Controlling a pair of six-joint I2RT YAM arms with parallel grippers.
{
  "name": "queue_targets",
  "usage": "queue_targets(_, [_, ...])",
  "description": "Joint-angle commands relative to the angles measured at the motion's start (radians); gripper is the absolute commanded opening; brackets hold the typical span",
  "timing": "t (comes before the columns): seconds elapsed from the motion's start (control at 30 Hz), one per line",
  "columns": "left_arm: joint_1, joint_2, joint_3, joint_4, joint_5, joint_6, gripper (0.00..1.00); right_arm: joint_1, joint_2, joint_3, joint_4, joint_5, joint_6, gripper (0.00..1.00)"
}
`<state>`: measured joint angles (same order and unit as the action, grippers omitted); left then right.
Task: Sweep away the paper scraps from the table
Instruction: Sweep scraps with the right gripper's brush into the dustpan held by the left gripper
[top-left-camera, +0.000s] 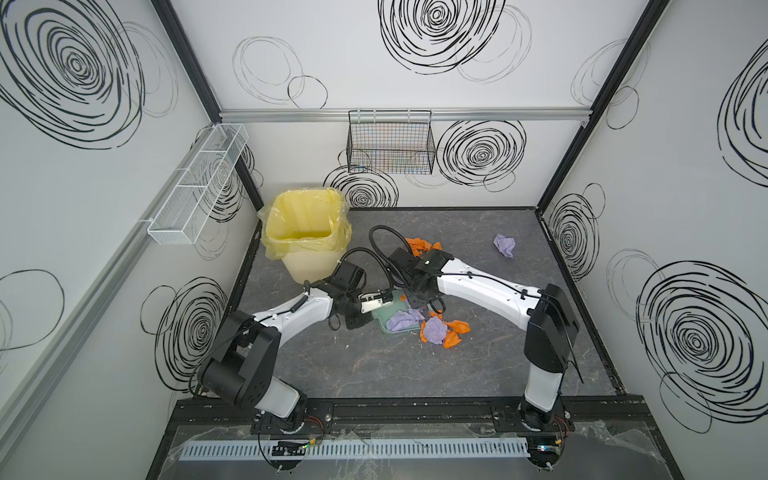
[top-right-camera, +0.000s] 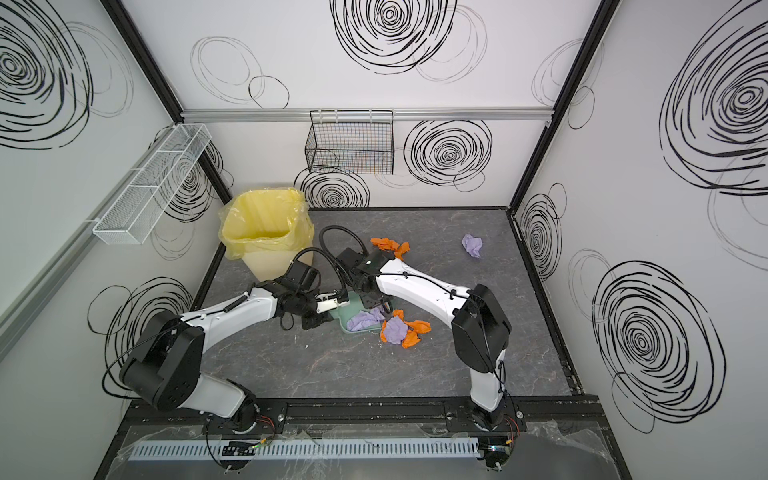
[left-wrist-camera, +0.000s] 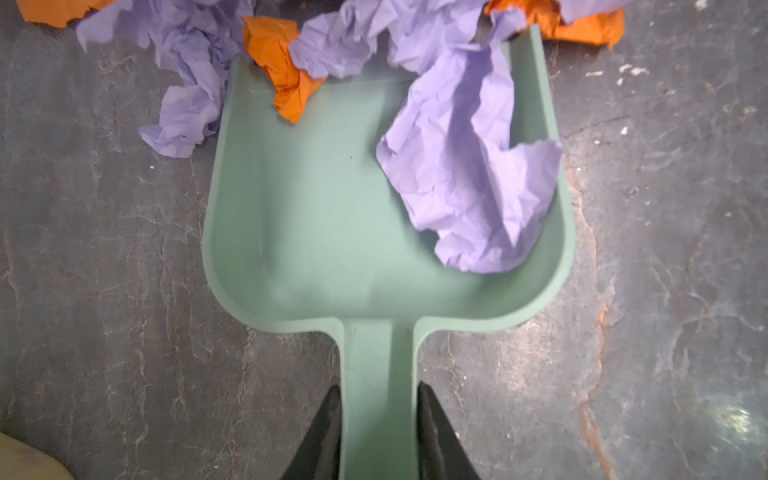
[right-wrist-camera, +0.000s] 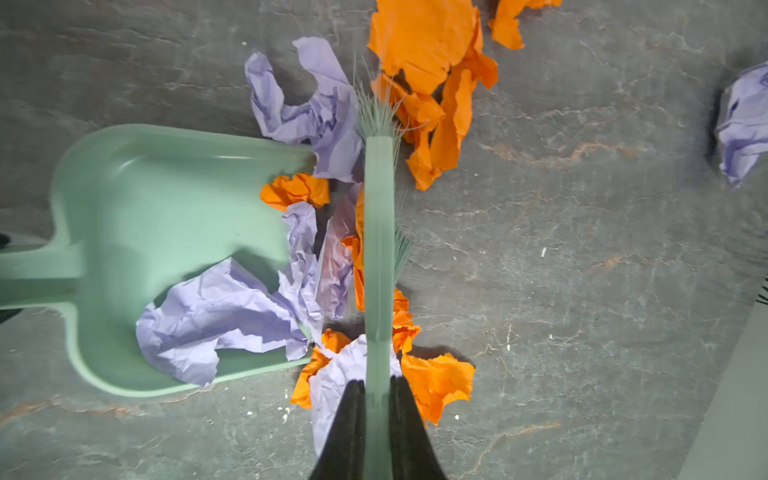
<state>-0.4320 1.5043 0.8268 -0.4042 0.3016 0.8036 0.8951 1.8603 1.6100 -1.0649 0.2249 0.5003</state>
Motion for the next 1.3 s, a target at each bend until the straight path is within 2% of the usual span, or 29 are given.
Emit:
queue_targets(0.0, [-0.008, 0.019, 0.021, 0.024, -0.001, -0.021, 0.00, 0.027, 0.016, 0.044, -0.012, -0.031, 0.026, 0.00])
queue_targets(0.4, [0.006, 0.034, 0.011, 0.053, 0.024, -0.026, 0.00, 0.099, -0.076, 0.092, -0.112, -0.022, 0.092, 0.00])
queue_targets(0.73, [0.029, 0.033, -0.010, 0.071, 0.043, -0.018, 0.00, 0.165, -0.226, 0.071, -0.190, 0.018, 0.185, 0.00])
queue_targets(0.87, [0.040, 0.025, -0.024, 0.083, 0.056, -0.015, 0.00, 0.164, -0.297, 0.028, -0.186, 0.020, 0.204, 0.00])
queue_targets(1.07, [0.051, 0.000, -0.047, 0.072, 0.075, 0.013, 0.00, 0.144, -0.413, -0.102, -0.191, 0.100, 0.214, 0.00])
queue_targets(1.27, [0.062, -0.067, -0.117, 0.037, 0.095, 0.081, 0.00, 0.051, -0.521, -0.239, -0.192, 0.119, 0.212, 0.00])
